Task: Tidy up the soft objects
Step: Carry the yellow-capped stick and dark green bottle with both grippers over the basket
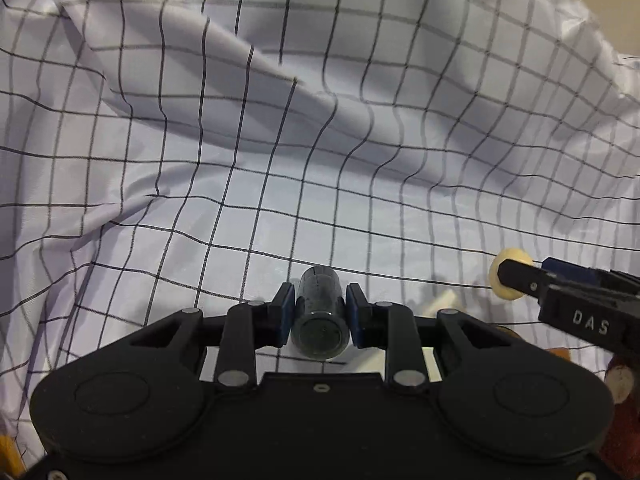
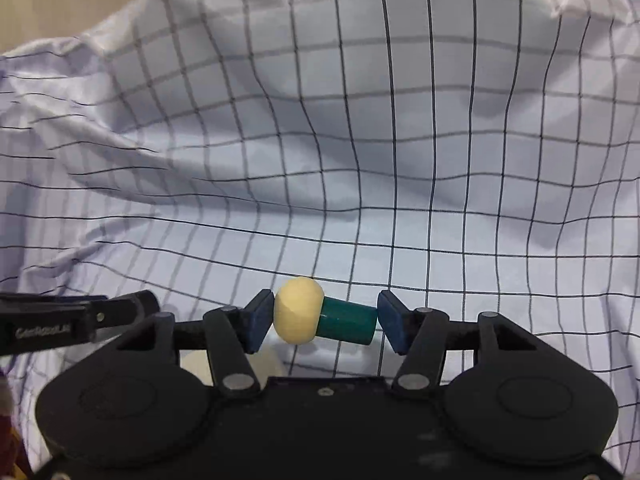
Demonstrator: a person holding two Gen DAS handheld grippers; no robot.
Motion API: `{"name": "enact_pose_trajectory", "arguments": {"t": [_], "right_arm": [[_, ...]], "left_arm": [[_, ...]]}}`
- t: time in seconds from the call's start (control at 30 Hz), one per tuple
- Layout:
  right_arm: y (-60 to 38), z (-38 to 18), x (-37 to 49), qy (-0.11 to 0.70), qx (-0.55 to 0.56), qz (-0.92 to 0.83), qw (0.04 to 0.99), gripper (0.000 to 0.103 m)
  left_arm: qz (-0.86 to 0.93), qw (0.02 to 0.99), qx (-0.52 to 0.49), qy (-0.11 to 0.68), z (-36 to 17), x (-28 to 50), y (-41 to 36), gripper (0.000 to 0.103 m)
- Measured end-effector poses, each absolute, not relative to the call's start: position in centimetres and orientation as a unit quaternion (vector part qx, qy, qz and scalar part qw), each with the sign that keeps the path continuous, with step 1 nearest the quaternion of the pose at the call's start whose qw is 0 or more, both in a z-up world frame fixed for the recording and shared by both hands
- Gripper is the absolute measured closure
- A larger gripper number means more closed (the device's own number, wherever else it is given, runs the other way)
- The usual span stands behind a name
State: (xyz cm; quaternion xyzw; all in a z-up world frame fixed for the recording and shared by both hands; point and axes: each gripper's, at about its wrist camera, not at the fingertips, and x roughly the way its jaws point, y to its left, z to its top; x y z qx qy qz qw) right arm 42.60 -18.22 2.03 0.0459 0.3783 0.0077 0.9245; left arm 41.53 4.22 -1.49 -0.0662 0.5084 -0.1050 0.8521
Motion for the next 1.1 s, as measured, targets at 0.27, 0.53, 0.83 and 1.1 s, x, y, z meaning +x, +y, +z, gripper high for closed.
{"name": "enact_pose_trajectory", "arguments": {"t": [0.27,0.53,0.83,1.1], "right_arm": [[-18.9,5.4,34.6,0.331,0.046,0.031,0.942,0.047],[-19.1,6.9,23.9,0.288,0.053,0.042,0.955,0.047],[-19.6,5.3,13.6,0.270,0.068,0.032,0.960,0.047],[-20.3,2.7,6.7,0.271,0.093,0.027,0.958,0.046]], "left_arm": [[-0.127,0.869,-0.063,0.475,2.5,35.8,3.4,0.076],[-0.167,0.878,-0.069,0.442,5.4,28.0,3.1,0.076],[-0.182,0.887,-0.057,0.421,5.3,19.5,2.6,0.076],[-0.174,0.890,-0.046,0.418,2.8,12.7,1.4,0.076]]}}
